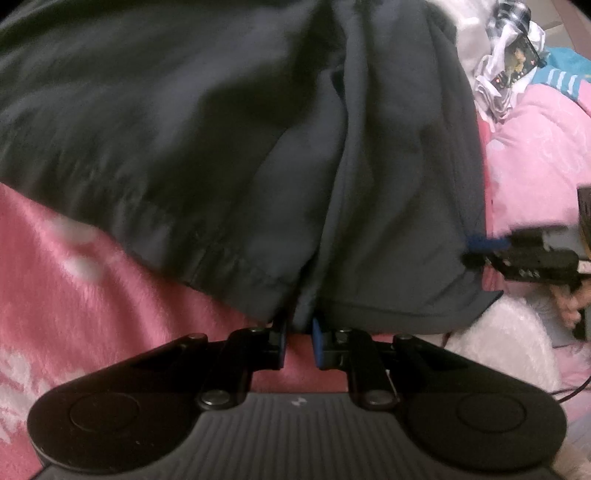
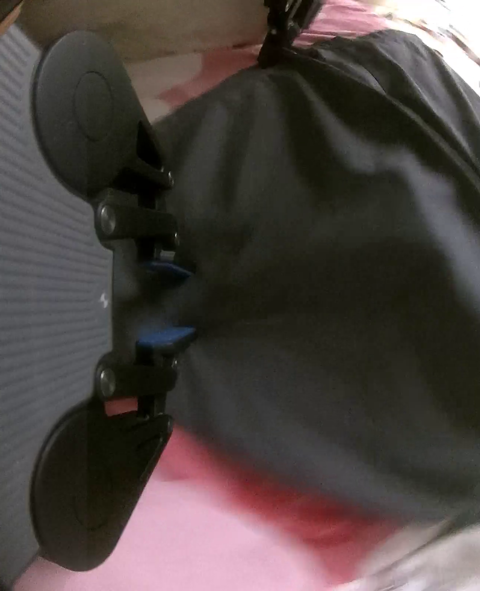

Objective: Fold clothes

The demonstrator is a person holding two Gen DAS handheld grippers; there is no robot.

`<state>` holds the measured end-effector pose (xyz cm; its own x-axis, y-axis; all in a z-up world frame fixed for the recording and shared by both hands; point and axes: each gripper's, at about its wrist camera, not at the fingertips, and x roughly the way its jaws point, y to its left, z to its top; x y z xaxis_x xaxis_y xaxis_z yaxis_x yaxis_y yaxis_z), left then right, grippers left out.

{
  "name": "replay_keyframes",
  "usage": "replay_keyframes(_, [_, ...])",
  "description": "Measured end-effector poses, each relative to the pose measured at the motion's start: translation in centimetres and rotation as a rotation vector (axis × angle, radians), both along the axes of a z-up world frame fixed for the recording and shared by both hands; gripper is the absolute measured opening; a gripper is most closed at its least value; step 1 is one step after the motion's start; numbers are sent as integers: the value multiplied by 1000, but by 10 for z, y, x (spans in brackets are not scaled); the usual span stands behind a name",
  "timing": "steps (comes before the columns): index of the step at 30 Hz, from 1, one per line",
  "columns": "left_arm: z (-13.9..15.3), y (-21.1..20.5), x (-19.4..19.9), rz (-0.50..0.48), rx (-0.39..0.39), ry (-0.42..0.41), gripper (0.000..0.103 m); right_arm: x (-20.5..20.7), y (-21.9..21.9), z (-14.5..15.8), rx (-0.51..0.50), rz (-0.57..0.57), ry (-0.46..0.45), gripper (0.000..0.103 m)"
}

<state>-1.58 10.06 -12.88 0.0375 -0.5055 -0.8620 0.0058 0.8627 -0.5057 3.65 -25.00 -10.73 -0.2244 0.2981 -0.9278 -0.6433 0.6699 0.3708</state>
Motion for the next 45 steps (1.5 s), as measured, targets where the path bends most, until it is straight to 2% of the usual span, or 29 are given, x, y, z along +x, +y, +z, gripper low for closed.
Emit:
replay_keyframes(2, [0,1,-1,0,-3,-1,16,2,-21,1,-59,-48,41,29])
replay_keyframes(4, [0,1,-1,-1,-4,-5,16,4,-25,13,-75,-44,21,29])
replay_keyframes(7, [-1,1,-2,-1,-10,-7,16,9,-15,37,9,-27,5,29])
replay_keyframes(9, [-3,4,-3,6,-20,-5,16,7,-1,45,76,-25,30,29])
replay_keyframes(12, [-8,-7,7,27,-43,7,16,-1,26,31,106,28,114,29])
replay_keyframes(13, [-9,-6,6,33,-50,10,16,-10,28,23,84,65,138,29])
replay_keyframes(16, [-11,-3,6,41,-62,14,17,-27,12,-3,-66,160,190,29])
replay_keyframes(19, [-11,-3,6,38,-60,12,17,-6,-5,-13,-95,64,296,29])
replay_keyframes(23, [-11,0,6,35,-60,13,17,10,-3,0,-138,50,314,30])
replay_keyframes(27, [-12,-3,6,26,-51,15,17,26,19,30,-2,31,272,30])
replay_keyframes(29, [-11,-3,5,24,-47,15,17,28,31,32,53,23,250,31])
replay_keyframes(31, [-11,-3,5,27,-46,17,17,25,41,22,40,43,239,34])
replay_keyframes(34, [-13,-1,5,39,-51,26,17,1,47,-6,-138,165,128,36])
replay_keyframes(36, [-15,-1,5,48,-55,31,17,-10,53,-2,-214,103,49,37])
replay_keyframes(37, [-15,0,5,55,-58,35,17,-12,55,5,-221,119,22,37])
replay_keyframes(40, [-9,2,3,71,-49,23,18,-10,64,33,-179,127,-63,38])
replay_keyframes(45, [16,9,-9,93,9,-67,30,14,88,72,-28,13,-134,38])
